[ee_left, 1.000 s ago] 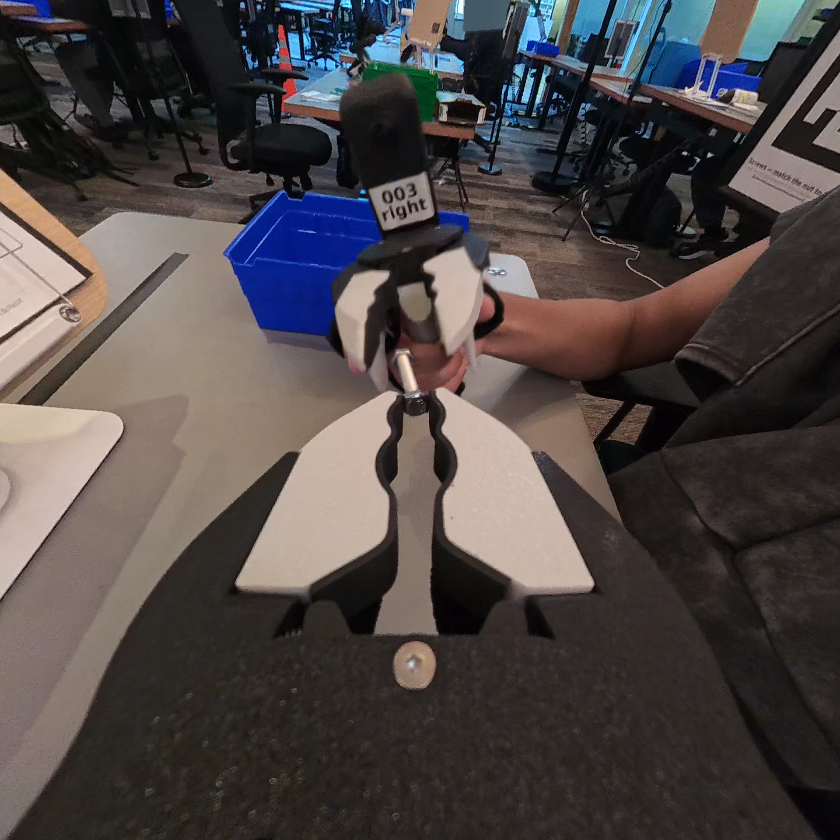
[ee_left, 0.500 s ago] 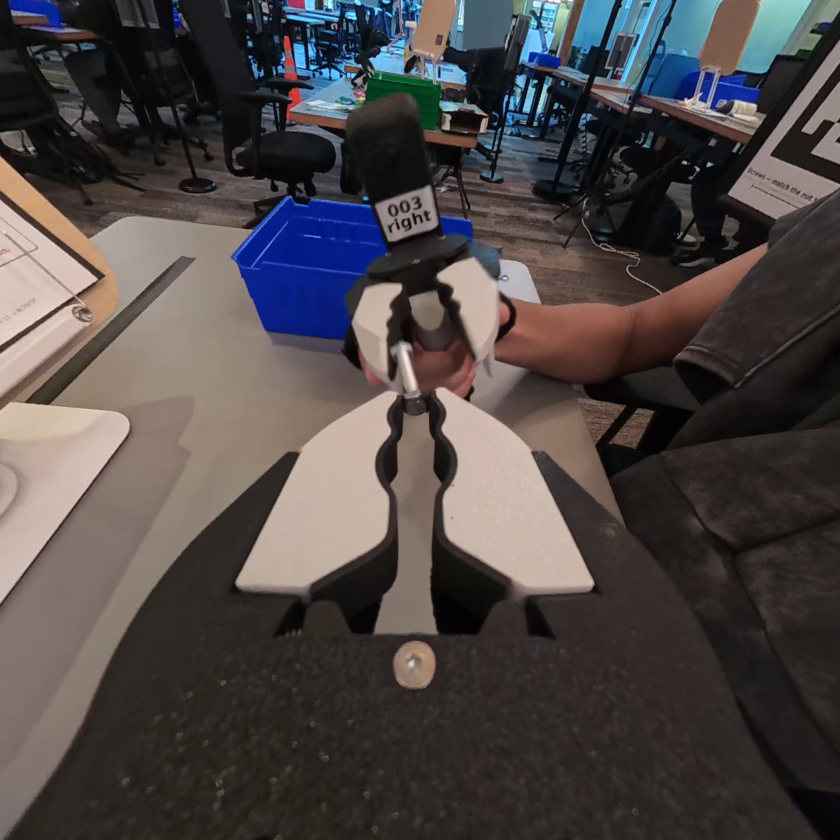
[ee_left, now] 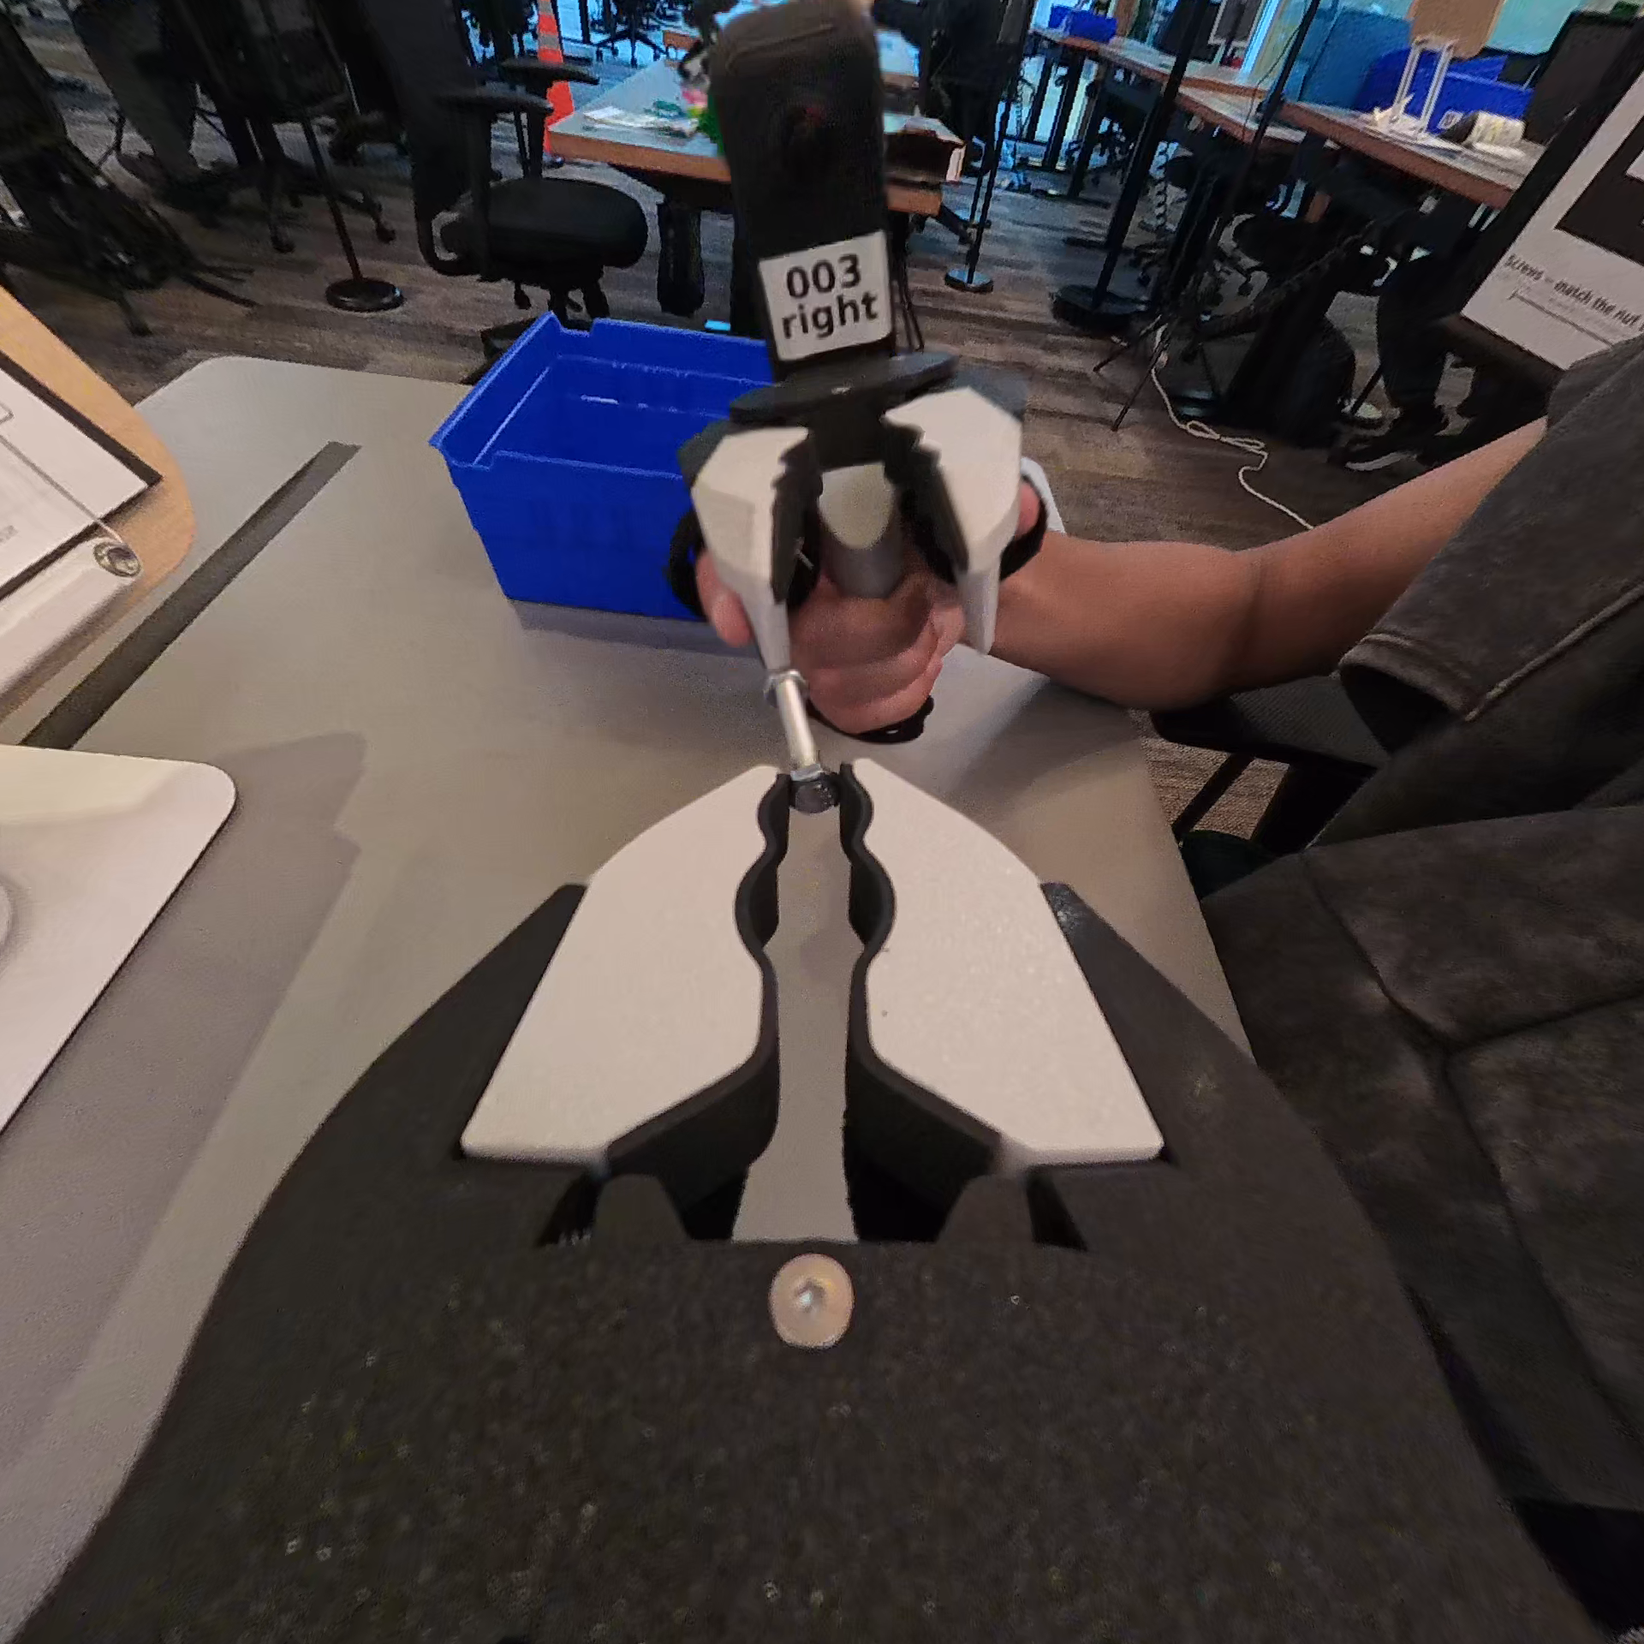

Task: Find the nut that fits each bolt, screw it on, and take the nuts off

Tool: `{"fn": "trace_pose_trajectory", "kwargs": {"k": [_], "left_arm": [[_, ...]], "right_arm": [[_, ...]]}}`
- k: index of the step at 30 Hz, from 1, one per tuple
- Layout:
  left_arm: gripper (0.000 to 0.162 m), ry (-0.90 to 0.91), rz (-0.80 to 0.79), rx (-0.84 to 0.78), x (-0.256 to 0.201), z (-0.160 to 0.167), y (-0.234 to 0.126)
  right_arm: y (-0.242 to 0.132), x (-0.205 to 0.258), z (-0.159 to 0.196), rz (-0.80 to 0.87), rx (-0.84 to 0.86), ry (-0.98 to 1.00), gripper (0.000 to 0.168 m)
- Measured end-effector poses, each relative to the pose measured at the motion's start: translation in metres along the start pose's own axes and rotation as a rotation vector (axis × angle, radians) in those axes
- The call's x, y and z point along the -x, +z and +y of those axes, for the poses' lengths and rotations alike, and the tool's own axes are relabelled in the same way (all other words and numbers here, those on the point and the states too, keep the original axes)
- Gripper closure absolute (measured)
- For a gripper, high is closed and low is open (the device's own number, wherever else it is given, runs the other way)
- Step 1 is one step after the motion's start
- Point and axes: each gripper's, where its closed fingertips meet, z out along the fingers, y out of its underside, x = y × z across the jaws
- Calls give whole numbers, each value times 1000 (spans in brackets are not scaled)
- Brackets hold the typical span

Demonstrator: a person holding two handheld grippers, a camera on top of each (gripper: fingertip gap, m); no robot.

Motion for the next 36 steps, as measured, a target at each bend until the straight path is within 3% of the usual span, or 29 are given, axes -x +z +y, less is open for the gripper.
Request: {"fn": "trace_pose_trajectory", "kwargs": {"k": [6,11,17,23,28,33,36], "left_arm": [[152,13,7,-25,-5,-9,-5],[152,6,6,-1,-3,-2,-2],[152,21,13,-10,-8,-7,-4],[152,8,-6,1,-1,-2,-5],[152,20,12,-22,-7,-8,-7],[152,9,-23,25,2,2,-5],[152,10,-8,11,-1,0,-5]], "right_arm": [[1,-10,29,-2,109,115,131],[1,-1,2,8,23,6,133],[-1,-13,25,14,103,92,133],[-1,7,-9,-28,1,17,134],[4,-9,30,13,137,80,129],[1,7,-2,-11,26,-14,134],[-2,-4,7,17,46,23,133]]}}
